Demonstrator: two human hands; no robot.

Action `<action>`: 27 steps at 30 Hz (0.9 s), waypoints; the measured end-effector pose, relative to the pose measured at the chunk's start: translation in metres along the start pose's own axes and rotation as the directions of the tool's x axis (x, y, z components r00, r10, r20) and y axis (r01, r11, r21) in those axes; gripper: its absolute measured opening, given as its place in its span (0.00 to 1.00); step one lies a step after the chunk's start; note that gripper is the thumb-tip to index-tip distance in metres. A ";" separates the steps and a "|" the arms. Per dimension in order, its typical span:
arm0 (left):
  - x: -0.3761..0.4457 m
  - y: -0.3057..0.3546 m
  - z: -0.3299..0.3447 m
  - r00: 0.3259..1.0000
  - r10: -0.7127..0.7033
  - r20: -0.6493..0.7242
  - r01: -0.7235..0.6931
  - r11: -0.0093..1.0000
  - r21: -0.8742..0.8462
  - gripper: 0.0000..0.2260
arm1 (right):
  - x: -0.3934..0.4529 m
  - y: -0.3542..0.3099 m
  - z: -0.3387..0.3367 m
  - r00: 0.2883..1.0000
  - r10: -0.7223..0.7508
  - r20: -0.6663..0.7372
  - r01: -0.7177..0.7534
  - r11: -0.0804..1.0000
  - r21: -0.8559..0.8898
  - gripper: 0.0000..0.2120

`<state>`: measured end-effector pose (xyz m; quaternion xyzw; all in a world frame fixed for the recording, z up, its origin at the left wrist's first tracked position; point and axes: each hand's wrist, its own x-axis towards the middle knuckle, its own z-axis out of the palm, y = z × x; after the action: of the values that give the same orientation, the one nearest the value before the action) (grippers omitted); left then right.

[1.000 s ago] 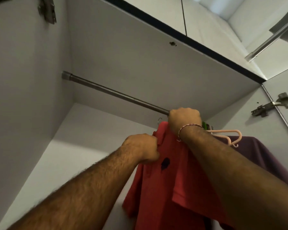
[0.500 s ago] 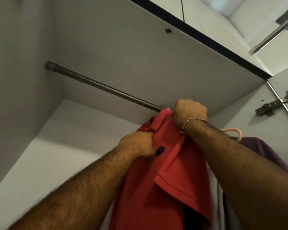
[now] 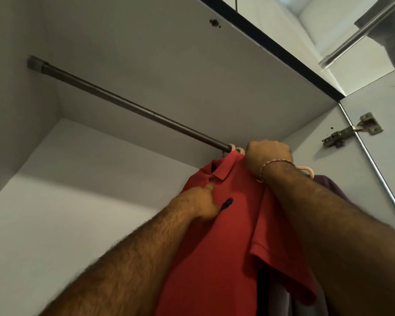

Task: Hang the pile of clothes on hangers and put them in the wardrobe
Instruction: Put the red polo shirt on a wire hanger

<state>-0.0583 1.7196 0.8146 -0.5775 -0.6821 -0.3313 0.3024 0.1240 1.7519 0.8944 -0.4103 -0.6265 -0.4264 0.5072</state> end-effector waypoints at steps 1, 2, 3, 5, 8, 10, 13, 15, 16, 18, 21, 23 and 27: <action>-0.001 -0.002 0.001 1.000 -0.005 0.008 0.005 1.000 -0.002 0.35 | -0.001 0.005 0.003 1.000 -0.005 0.004 0.005 1.000 -0.005 0.15; -0.001 -0.006 0.003 1.000 -0.008 0.010 0.008 1.000 0.005 0.34 | -0.003 0.010 0.005 1.000 -0.005 0.006 0.005 1.000 -0.002 0.15; -0.003 -0.009 0.005 1.000 -0.011 0.009 0.011 1.000 0.020 0.34 | -0.005 0.013 0.007 1.000 -0.003 0.008 0.003 1.000 0.014 0.15; -0.007 -0.015 0.009 1.000 -0.007 -0.002 0.007 0.998 0.059 0.33 | -0.006 0.017 0.008 1.000 0.001 -0.005 -0.001 0.997 0.072 0.14; -0.018 -0.020 0.015 1.000 0.012 -0.014 -0.011 0.998 0.067 0.34 | -0.015 0.017 0.009 0.991 -0.029 -0.129 0.035 0.998 0.046 0.13; -0.026 -0.022 0.021 0.999 0.024 -0.040 -0.022 0.998 0.058 0.34 | -0.025 0.008 0.014 0.962 -0.130 -0.240 0.119 0.991 -0.059 0.15; -0.049 -0.028 0.036 0.997 0.036 -0.070 -0.032 0.998 0.059 0.35 | -0.052 -0.021 0.027 0.921 -0.307 -0.240 0.304 0.951 -0.051 0.20; -0.071 -0.038 0.047 0.995 0.030 -0.096 -0.023 0.997 0.077 0.35 | -0.079 -0.046 0.034 0.916 -0.372 -0.152 0.381 0.924 0.030 0.19; -0.086 -0.043 0.053 0.996 0.005 -0.094 0.003 0.996 0.089 0.35 | -0.097 -0.058 0.038 0.915 -0.391 -0.101 0.399 0.913 0.081 0.19; -0.122 -0.053 0.062 0.995 -0.035 -0.090 0.047 0.990 0.133 0.33 | -0.135 -0.080 0.043 0.907 -0.420 -0.006 0.414 0.891 0.189 0.18; -0.200 -0.070 0.077 0.993 -0.104 -0.056 0.114 0.973 0.199 0.31 | -0.199 -0.109 0.047 0.874 -0.486 0.022 0.453 0.829 0.327 0.18; -0.261 -0.075 0.089 0.980 -0.194 -0.053 0.201 0.948 0.246 0.31 | -0.251 -0.126 0.039 0.826 -0.562 0.034 0.488 0.745 0.455 0.18; -0.378 -0.095 0.106 0.956 -0.293 -0.036 0.289 0.903 0.317 0.32 | -0.344 -0.162 0.028 0.748 -0.664 -0.003 0.515 0.577 0.634 0.19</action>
<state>-0.0988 1.5719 0.4409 -0.4149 -0.8070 -0.2543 0.3347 0.0133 1.7022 0.5331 -0.0418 -0.8833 -0.2990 0.3587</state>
